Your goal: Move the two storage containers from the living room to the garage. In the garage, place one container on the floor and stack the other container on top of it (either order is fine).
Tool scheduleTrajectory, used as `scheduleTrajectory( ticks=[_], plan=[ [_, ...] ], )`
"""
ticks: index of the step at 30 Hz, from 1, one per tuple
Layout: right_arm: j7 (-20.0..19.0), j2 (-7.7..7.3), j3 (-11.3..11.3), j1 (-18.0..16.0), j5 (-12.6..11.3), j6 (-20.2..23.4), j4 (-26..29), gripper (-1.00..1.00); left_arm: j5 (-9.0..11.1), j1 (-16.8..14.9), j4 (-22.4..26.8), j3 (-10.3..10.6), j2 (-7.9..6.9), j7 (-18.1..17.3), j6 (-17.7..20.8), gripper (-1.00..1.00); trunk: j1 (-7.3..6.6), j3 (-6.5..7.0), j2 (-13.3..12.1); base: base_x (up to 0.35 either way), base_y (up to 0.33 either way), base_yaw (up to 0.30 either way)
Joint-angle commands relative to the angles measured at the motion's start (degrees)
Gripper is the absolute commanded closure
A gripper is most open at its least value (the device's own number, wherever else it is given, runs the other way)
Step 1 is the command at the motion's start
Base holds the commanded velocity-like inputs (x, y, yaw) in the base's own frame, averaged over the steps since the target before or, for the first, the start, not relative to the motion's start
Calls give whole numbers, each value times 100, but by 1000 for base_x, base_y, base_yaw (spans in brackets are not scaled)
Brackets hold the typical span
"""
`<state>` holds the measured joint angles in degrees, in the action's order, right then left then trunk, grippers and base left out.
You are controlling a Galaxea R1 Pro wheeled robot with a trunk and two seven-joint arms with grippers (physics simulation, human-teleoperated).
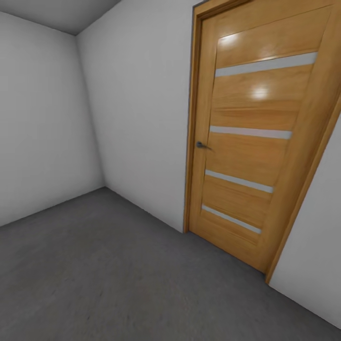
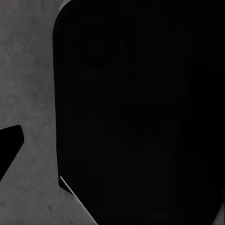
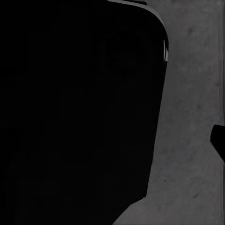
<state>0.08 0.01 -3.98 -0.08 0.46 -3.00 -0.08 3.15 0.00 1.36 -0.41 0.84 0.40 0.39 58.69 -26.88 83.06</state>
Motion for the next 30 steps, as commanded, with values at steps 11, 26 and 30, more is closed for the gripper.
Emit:
scheduleTrajectory(
  ticks=[11,26,30],
  plan=[
    [1,-56,-10,-1,-11,-17,-1,-100,186,0,4,-2,-12,9,8,-100,3,-4,2,325,0,-1],
    [1,-38,-41,-1,46,-17,-1,-100,188,0,232,-3,5,6,-3,-100,3,-4,2,326,0,-189],
    [1,-35,-43,-1,42,-17,-1,-100,257,0,333,-3,-1,5,-33,-100,3,-4,2,326,0,-247]
  ],
)
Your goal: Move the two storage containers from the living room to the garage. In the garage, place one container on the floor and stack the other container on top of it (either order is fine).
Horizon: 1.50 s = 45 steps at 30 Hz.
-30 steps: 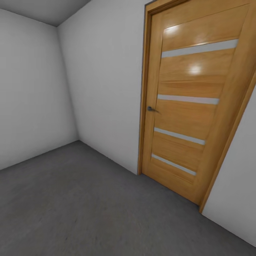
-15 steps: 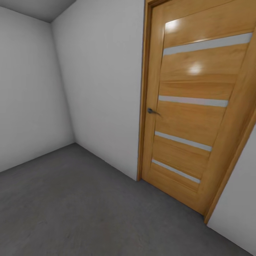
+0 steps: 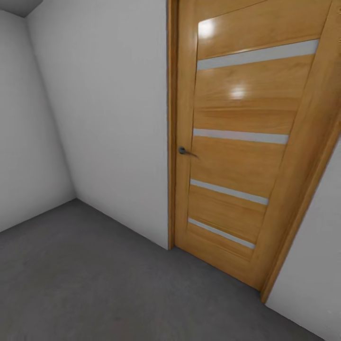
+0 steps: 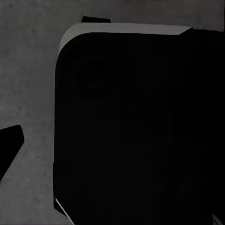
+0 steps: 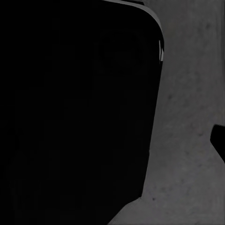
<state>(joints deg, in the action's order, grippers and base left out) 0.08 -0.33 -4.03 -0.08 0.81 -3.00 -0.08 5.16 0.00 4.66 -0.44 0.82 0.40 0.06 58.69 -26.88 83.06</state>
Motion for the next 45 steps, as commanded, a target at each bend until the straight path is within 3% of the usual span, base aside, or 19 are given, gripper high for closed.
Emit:
scheduleTrajectory(
  ticks=[1,9,12,21,45],
  plan=[
    [1,2,-41,-1,9,-16,-1,-100,148,0,7,0,-2,4,-5,-100,3,-4,2,326,0,-247],
    [1,-5,-45,-1,9,-16,-1,-100,940,0,-17,5,-47,-2,-9,-100,3,-4,2,326,0,-247],
    [1,-12,-40,-1,3,-16,-1,-100,1066,0,-31,12,-47,-4,-4,-100,3,-4,2,325,0,-174],
    [1,-24,-37,-1,-1,-20,-1,-100,1150,0,-56,25,-42,-5,-10,-100,3,-4,2,325,0,-37],
    [7,-44,-34,-1,-24,-5,-1,-100,1101,0,-61,71,-12,-5,-15,-100,3,-4,2,325,0,-1]
  ],
)
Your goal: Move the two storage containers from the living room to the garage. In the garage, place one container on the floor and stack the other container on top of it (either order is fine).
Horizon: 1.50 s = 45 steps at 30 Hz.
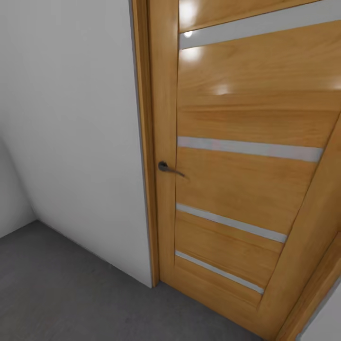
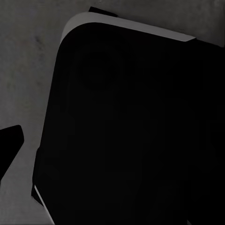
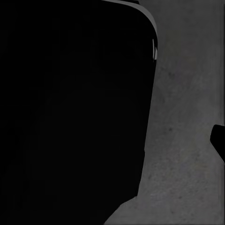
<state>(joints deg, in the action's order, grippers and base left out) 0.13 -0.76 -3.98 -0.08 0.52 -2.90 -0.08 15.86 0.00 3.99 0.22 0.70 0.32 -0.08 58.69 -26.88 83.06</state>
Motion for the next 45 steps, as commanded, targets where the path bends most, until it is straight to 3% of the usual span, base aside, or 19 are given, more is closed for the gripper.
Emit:
scheduleTrajectory(
  ticks=[1,18,45],
  plan=[
    [0,-1,-39,-1,6,-14,-1,-100,31,0,5,3,1,3,-3,-100,3,-4,2,325,0,0],
    [-1,-6,-41,-1,10,-28,-1,-100,40,0,45,-6,8,1,-31,-100,3,-4,2,305,13,0],
    [-4,7,-43,-1,47,-35,5,-100,67,0,6,-36,4,3,-27,-100,3,-4,2,12,1,-145]
  ],
)
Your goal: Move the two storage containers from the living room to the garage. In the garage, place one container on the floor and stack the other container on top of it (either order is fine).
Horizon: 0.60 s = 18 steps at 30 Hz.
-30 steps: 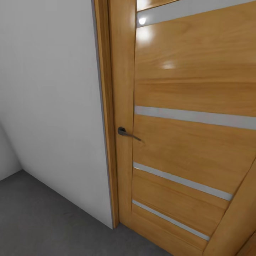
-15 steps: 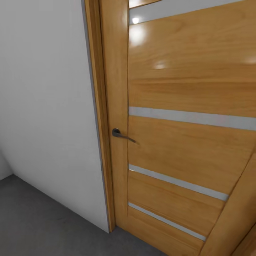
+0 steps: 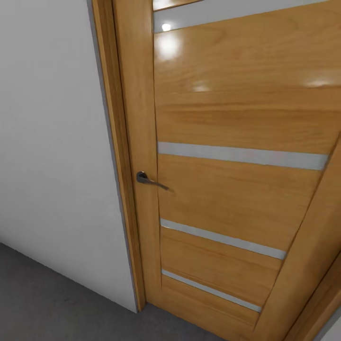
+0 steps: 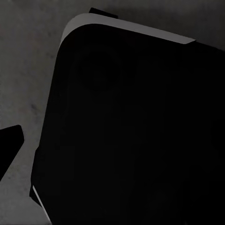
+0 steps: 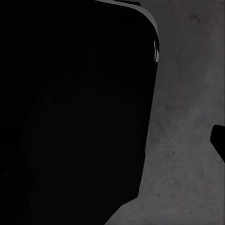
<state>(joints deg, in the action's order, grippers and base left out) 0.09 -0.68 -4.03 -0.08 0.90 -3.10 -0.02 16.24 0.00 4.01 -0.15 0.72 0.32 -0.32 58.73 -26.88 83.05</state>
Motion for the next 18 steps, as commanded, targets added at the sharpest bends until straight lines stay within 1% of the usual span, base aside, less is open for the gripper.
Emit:
scheduleTrajectory(
  ticks=[1,14,17,18],
  plan=[
    [1,-3,-39,-1,10,-14,0,-100,29,0,4,0,0,3,-3,-100,0,-5,3,0,0,-6],
    [-6,31,-53,-1,15,10,2,-100,39,0,5,-8,-2,-2,-3,-100,0,-5,3,0,0,-1],
    [3,32,-43,-1,-1,-11,2,-100,55,0,4,-12,-2,-6,-3,-100,0,-5,3,-223,215,0],
    [1,38,-27,-1,-9,-15,2,-100,52,0,3,-12,-2,-6,-3,-100,0,-5,3,-74,75,-159]
  ],
)
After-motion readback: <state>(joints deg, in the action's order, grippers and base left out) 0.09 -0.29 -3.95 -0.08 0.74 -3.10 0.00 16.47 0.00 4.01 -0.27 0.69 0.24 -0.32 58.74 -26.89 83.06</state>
